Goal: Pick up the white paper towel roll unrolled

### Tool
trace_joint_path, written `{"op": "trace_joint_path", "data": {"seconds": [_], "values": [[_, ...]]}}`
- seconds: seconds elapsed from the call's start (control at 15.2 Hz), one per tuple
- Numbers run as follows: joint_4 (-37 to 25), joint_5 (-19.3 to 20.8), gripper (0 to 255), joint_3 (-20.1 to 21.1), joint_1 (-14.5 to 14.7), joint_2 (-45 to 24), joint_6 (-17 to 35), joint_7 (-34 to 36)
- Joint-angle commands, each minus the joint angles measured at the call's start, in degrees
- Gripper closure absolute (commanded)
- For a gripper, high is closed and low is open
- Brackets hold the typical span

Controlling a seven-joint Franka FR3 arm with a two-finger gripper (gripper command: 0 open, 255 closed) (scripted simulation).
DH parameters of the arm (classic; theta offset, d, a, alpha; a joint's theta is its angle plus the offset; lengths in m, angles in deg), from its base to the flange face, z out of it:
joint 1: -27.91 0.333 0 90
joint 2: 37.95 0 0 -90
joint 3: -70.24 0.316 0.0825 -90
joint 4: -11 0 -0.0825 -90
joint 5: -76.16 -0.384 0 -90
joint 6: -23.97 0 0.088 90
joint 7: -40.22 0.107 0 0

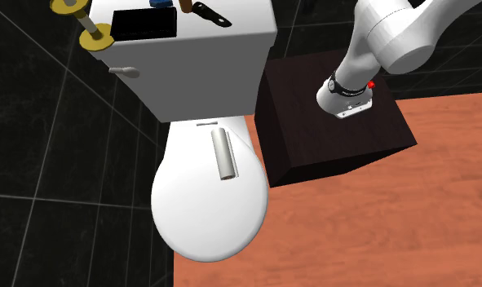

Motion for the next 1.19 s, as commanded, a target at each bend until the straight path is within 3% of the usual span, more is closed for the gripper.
{"op": "trace_joint_path", "data": {"seconds": [0.0,0.53,1.12], "values": [[0.00,0.00,0,0.00,0.00,0.00,0.00,0.00],[9.21,-6.23,0,9.28,-2.30,-4.39,12.37,19.44],[12.48,-10.61,0,19.29,-5.26,-18.32,28.49,40.72]]}}
